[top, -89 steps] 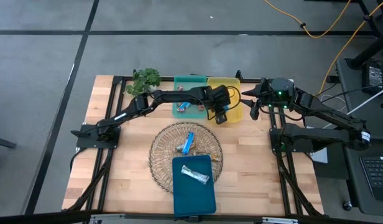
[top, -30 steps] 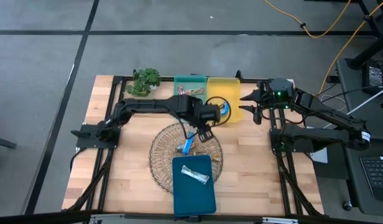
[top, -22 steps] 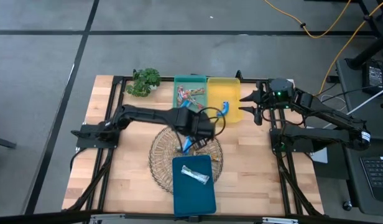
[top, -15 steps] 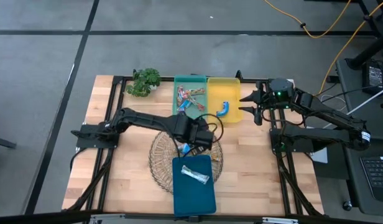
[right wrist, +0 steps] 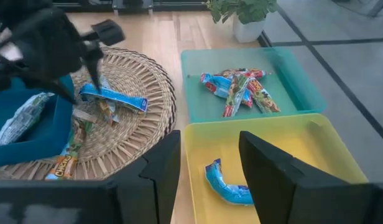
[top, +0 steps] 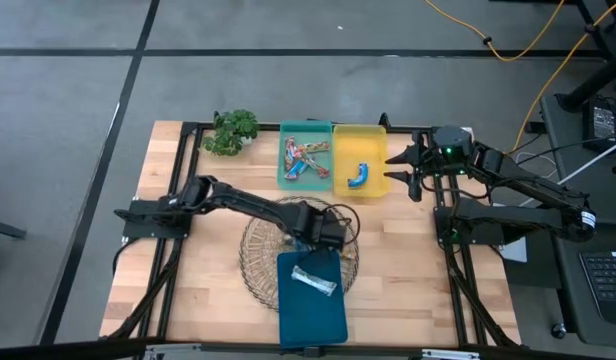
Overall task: Pick and place Granola Bars by type
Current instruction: Put the blue granola bar into the yellow container
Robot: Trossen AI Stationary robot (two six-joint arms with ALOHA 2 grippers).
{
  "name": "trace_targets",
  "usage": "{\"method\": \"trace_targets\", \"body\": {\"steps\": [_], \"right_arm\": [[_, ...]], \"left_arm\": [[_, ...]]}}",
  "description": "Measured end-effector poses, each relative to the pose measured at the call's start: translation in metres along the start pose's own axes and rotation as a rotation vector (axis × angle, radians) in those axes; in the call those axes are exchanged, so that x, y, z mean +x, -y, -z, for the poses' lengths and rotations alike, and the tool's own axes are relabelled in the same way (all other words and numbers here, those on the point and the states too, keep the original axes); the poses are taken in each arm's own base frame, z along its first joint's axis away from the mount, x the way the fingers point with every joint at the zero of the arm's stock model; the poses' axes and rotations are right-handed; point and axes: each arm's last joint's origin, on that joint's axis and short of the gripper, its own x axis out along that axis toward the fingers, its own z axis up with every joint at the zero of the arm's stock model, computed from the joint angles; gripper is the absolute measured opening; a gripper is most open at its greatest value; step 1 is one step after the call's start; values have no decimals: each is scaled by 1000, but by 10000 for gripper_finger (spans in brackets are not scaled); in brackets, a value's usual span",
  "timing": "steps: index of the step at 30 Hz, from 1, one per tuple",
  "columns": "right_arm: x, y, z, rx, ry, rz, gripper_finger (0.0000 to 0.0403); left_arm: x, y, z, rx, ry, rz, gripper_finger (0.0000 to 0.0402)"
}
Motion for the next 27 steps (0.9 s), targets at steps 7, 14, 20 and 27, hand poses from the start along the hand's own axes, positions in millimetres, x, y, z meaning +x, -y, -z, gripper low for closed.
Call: {"method": "trace_targets", "body": {"steps": [7,14,20,27], "right_arm": [[0,0,1,-4,-14,-4,166],[0,-2,6,-42,-53,-40,166],[0,-2,6,-43,-59,-42,166],[0,-2,6,-65,-58,-42,166]], "left_arm": [[23,-32,-12,-69,-117,64,186],[30,-59,-27,-140,-133,69,200],[41,-72,-31,-168,-147,95,202],[61,-72,-18,-165,-205,136,203]]}}
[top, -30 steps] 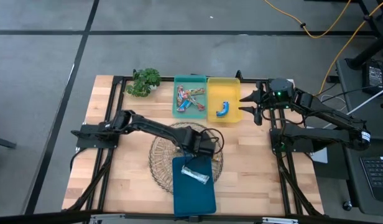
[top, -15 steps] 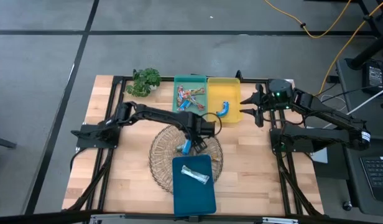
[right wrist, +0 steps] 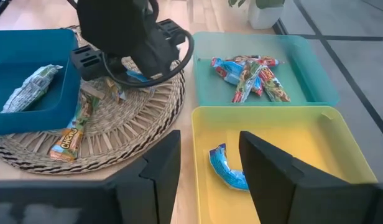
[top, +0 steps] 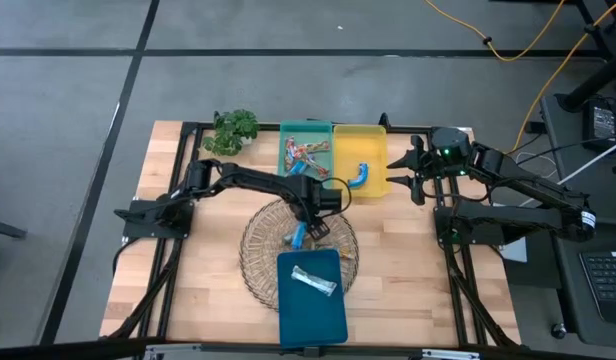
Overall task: Pick and place Granola Bars by type
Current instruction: Put the blue granola bar into the yellow container
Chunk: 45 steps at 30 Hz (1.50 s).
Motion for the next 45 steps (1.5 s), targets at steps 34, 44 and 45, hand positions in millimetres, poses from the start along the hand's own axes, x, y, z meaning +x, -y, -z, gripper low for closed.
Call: {"method": "trace_targets", "body": {"steps": [34,44,45], "right_arm": [[0,1,-3,53,27,9,166],[13,5,-34,202,312,-289,175],[16,6,-37,219,329,-320,181]], "left_arm": [[-94,-18,10,-169,298,-9,33],[-178,-33,17,-188,741,4,38],[-182,-33,16,-168,776,8,37]]}}
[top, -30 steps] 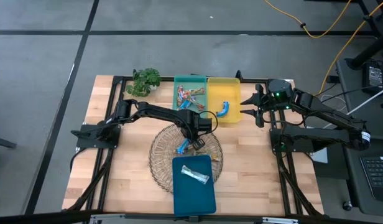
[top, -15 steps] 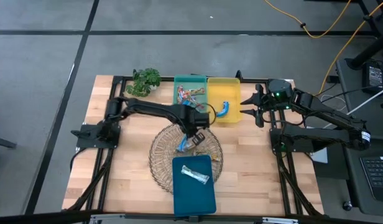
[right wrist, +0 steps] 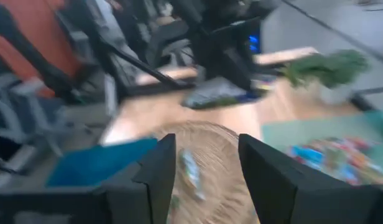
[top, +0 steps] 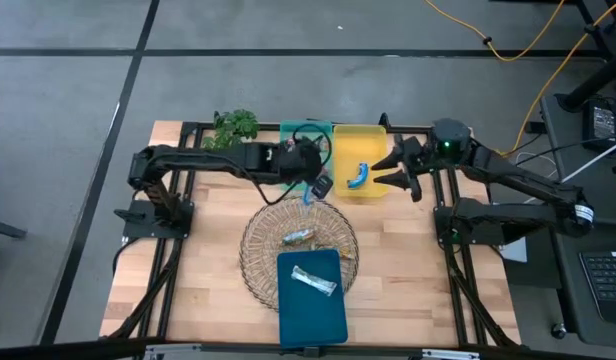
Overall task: Pick and place Granola Bars by type
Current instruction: Put the blue granola bar into the yellow container
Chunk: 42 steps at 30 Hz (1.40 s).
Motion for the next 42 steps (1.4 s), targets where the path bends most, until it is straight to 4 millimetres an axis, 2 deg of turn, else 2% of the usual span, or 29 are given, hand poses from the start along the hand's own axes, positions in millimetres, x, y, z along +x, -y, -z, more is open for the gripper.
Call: {"method": "trace_targets", "body": {"steps": [10,13,24,31,42], "right_arm": [[35,22,-9,136,92,-90,286],[41,26,-11,146,118,-98,305],[68,45,-7,189,161,-84,296],[79,52,-14,180,277,-112,284],[100,64,-28,192,267,-137,281]], "left_arm": [[-15,5,-27,170,233,88,36],[-21,4,-32,215,280,86,35],[-37,4,-47,270,421,91,34],[-35,0,-49,277,420,80,35],[-34,-3,-56,264,454,126,35]]}}
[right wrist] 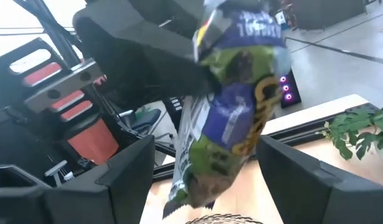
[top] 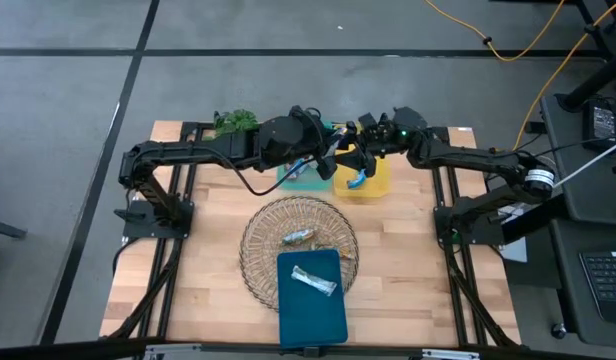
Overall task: Pick and place Granola Bars by type
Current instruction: Put the blue granola bar into the yellow container
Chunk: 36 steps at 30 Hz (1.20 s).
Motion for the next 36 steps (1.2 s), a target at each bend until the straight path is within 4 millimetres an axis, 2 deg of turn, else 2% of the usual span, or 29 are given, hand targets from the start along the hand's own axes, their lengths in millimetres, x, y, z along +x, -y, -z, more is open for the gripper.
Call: {"method": "trace_targets", "body": {"steps": [4,7,17,21,24,29,36], "right_arm": [[2,1,-2,2,-2,-7,269],[2,1,-1,3,-3,-7,244],[2,1,-1,3,-3,-7,104],[2,0,-1,3,-8,-16,61],[2,0,-1,3,-12,-24,49],[2,-1,-1,7,-21,-43,53],[1,-2,-3,6,-36,-75,51]], "left_arm": [[0,0,0,2,-1,1,34],[0,0,1,10,-4,0,33],[0,0,1,11,-4,0,46],[0,1,1,21,-9,30,53],[0,3,1,23,-12,37,62],[-5,4,2,32,-27,43,87],[-27,-6,-6,34,-50,36,132]]}}
